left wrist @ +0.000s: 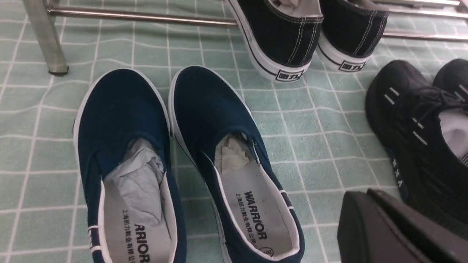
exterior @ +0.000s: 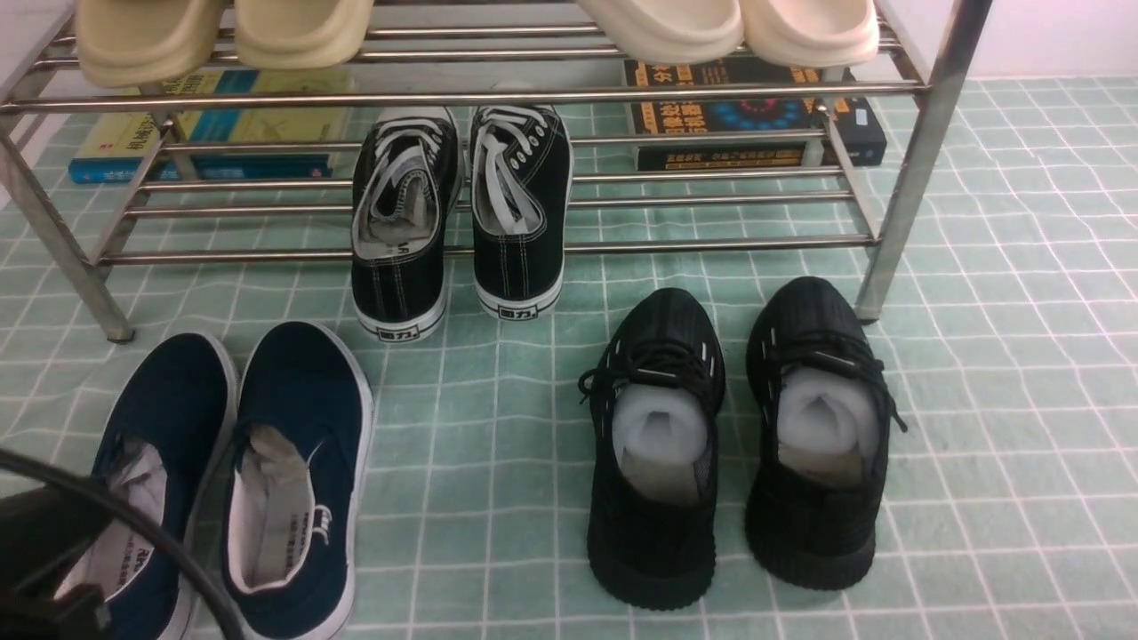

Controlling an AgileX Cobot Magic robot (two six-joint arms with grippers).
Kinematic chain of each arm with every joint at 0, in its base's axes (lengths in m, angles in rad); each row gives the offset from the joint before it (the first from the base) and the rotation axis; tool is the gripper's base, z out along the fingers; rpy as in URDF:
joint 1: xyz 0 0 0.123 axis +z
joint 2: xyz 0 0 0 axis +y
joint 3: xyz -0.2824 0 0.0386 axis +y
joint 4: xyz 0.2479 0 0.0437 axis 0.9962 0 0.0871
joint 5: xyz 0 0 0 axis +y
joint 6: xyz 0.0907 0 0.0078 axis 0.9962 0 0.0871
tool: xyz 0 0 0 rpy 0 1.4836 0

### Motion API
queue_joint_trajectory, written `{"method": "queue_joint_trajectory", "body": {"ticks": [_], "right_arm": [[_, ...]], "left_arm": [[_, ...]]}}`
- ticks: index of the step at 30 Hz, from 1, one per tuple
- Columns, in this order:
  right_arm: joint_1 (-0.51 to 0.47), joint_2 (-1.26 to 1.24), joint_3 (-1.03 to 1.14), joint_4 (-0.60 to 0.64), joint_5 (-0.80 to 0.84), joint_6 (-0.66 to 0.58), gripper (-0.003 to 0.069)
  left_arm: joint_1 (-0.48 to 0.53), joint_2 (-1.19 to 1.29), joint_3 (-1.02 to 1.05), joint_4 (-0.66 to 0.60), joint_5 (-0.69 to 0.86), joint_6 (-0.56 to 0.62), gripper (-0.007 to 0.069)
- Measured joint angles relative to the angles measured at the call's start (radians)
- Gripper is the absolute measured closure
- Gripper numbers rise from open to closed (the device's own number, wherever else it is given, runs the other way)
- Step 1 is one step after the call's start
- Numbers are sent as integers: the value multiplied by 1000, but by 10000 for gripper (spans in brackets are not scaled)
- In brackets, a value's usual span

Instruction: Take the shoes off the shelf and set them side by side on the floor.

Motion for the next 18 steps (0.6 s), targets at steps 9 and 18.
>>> {"method": "queue_joint_trajectory", "body": {"ticks": [9,18], "right_arm": [[0,0,0,0,0,0,419],[0,0,0,0,0,0,419]], "left_arm": [[0,-25,70,64,21,0,613],[0,-32,70,119,32,0,606]]}}
